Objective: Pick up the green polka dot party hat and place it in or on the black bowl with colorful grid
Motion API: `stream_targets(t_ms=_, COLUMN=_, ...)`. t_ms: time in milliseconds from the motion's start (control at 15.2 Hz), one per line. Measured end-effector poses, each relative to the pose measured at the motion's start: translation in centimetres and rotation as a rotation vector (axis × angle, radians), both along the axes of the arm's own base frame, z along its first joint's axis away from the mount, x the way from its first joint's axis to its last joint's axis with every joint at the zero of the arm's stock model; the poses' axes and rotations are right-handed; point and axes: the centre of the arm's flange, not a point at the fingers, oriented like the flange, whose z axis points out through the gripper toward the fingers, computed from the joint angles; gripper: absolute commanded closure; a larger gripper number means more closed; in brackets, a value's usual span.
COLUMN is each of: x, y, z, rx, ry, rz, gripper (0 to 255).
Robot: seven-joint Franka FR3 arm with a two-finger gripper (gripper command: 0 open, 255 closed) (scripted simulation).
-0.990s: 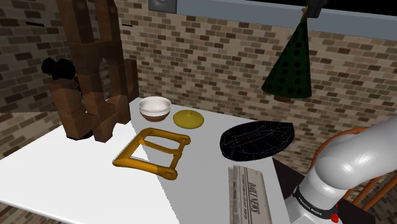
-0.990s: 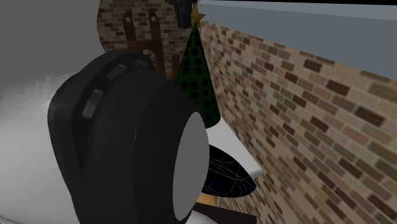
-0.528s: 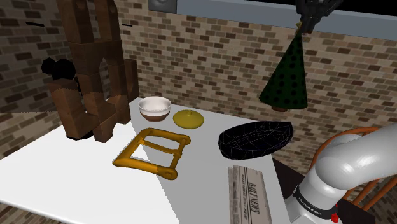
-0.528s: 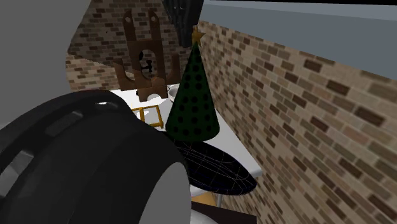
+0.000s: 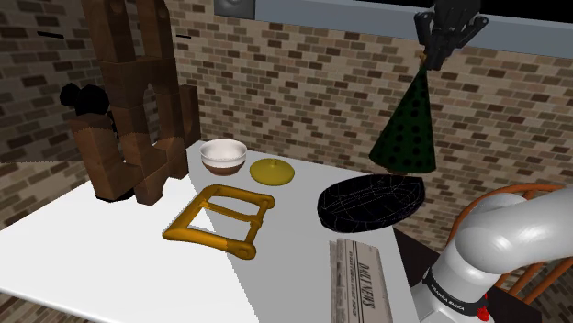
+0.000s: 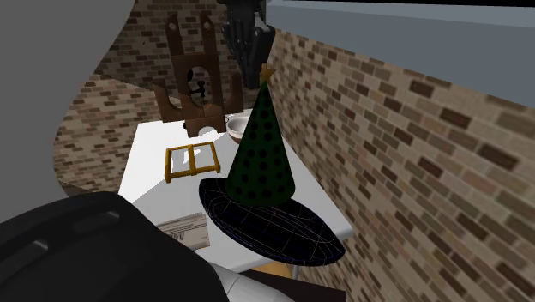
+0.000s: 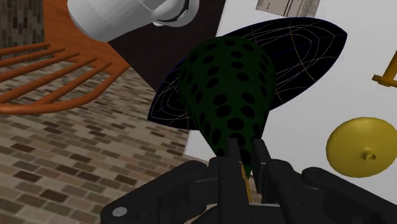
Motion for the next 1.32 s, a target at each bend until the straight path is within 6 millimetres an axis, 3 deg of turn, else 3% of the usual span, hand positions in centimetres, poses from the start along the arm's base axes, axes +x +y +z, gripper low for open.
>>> stream_targets(t_ms=792, x=0.1, y=0.0, z=-6.4, rx=0.000, ry=0.000, rz=0.000, gripper=255)
stream_targets(t_ms=1254, x=0.0, y=0.0, z=-6.9, rx=0.000, ry=0.000, rz=0.000, gripper=255)
stream_targets(t_ms=1320, x=0.0, y=0.0, z=-6.9, rx=0.000, ry=0.000, rz=0.000, gripper=0)
